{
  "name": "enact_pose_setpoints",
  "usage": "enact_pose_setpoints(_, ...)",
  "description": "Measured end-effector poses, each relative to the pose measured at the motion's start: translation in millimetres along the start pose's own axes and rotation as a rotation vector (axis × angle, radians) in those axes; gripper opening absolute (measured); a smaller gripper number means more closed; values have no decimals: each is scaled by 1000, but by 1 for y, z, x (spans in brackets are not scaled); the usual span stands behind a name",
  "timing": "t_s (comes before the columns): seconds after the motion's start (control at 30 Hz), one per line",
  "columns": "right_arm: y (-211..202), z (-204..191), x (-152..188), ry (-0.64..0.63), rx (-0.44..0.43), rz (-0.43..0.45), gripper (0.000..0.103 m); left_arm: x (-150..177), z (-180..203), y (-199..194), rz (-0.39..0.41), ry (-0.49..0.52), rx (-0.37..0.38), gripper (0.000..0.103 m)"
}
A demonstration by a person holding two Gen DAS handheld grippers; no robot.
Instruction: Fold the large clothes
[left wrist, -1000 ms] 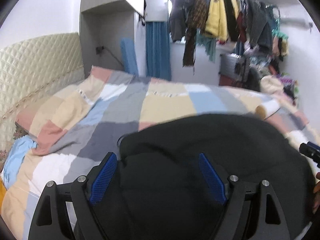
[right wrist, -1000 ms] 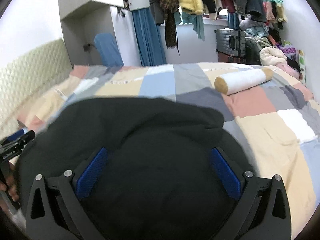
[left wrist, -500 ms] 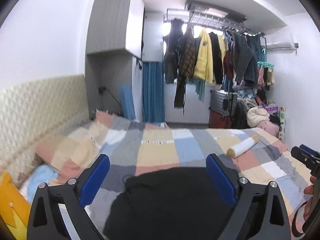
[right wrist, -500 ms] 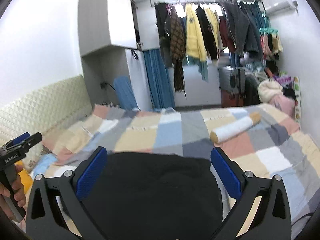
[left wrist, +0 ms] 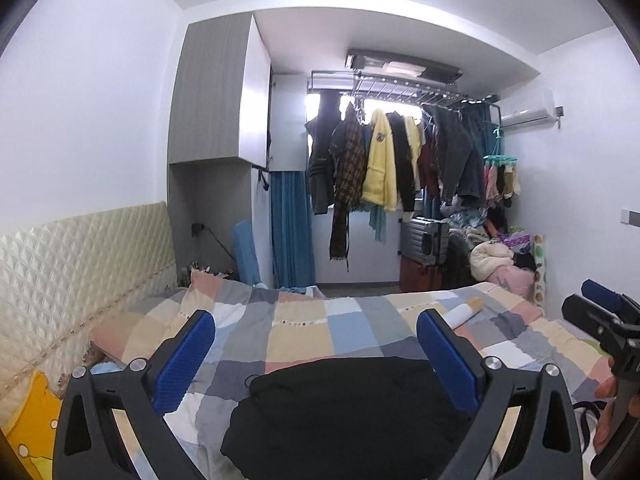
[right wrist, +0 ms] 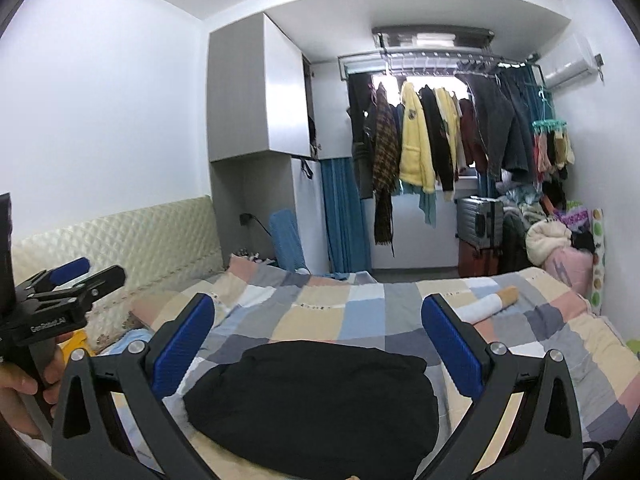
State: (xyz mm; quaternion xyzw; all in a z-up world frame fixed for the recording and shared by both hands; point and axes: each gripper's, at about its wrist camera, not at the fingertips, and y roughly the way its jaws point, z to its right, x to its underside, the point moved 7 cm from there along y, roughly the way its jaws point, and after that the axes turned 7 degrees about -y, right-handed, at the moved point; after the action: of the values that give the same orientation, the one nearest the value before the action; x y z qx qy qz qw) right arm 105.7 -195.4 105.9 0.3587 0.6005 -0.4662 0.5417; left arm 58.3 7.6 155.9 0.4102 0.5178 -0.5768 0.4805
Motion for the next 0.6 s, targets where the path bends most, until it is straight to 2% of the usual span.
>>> enact_pose_setpoints(0.23,-32,-20,15,-20,-4,15,103,19,11,-33,-14,-9,27,102)
enact_pose_setpoints(0.43,-44,-24,37,-4,2,-7,103,53,10,-39,-79,-27,31,102)
enact_pose_setpoints(0.6,-48,-28,61,1,-1,-47,103,77,0,-40,-106,-55,1,102)
